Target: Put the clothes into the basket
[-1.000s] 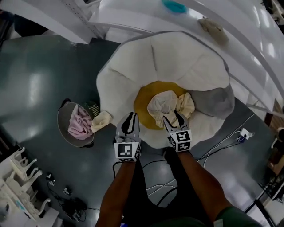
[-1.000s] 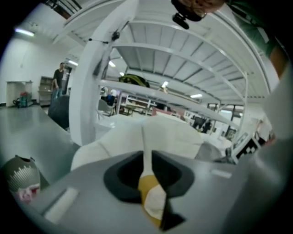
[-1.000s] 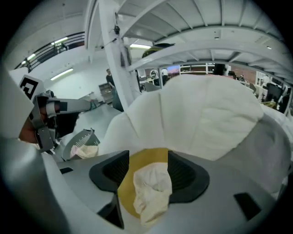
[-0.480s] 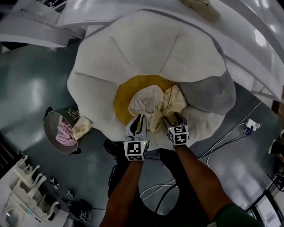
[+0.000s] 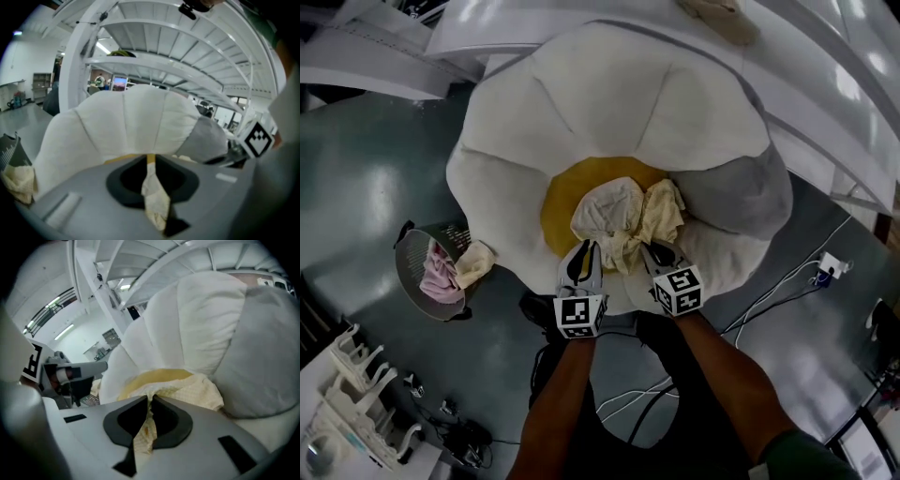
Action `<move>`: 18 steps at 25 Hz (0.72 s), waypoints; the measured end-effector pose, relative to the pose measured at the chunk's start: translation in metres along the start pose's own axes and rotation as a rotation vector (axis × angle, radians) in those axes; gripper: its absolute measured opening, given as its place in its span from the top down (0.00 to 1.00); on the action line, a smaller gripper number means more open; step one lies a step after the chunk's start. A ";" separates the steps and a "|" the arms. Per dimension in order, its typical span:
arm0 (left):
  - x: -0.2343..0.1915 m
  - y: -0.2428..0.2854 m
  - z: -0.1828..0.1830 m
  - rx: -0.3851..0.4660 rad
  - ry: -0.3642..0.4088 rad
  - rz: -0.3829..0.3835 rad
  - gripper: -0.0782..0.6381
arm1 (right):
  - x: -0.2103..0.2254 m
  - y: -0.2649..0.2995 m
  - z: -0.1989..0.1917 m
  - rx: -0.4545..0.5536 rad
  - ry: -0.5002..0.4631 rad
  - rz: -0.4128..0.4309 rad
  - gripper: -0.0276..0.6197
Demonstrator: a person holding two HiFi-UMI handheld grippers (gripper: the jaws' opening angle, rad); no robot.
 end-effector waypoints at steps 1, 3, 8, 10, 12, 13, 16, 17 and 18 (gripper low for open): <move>-0.002 -0.007 0.006 0.011 0.000 0.005 0.82 | -0.012 -0.007 0.016 0.032 -0.025 0.021 0.92; -0.006 -0.024 0.024 0.041 -0.006 0.016 0.82 | -0.037 -0.022 0.050 0.094 -0.074 0.060 0.92; -0.036 -0.079 0.077 0.160 -0.050 0.070 0.82 | -0.111 -0.050 0.136 0.240 -0.179 0.151 0.92; -0.054 -0.106 0.097 0.210 -0.065 0.101 0.82 | -0.144 -0.058 0.168 0.295 -0.218 0.189 0.92; -0.073 -0.135 0.120 0.263 -0.071 0.133 0.82 | -0.180 -0.065 0.204 0.348 -0.267 0.235 0.92; -0.083 -0.151 0.131 0.289 -0.073 0.149 0.82 | -0.200 -0.069 0.222 0.371 -0.295 0.258 0.92; -0.116 -0.201 0.161 0.361 -0.086 0.195 0.82 | -0.264 -0.074 0.270 0.440 -0.374 0.334 0.92; -0.128 -0.217 0.171 0.384 -0.090 0.211 0.82 | -0.286 -0.072 0.285 0.462 -0.392 0.362 0.92; -0.141 -0.233 0.180 0.407 -0.094 0.227 0.82 | -0.308 -0.070 0.297 0.480 -0.408 0.389 0.92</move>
Point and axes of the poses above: the fingertips, and each gripper's own axes: y forward along the fingers, x to its right, z out of its top, the point moved 6 cm from there along -y, backward along the fingers, and after that the axes turned 7 degrees about -y, right-handed, at the moved point
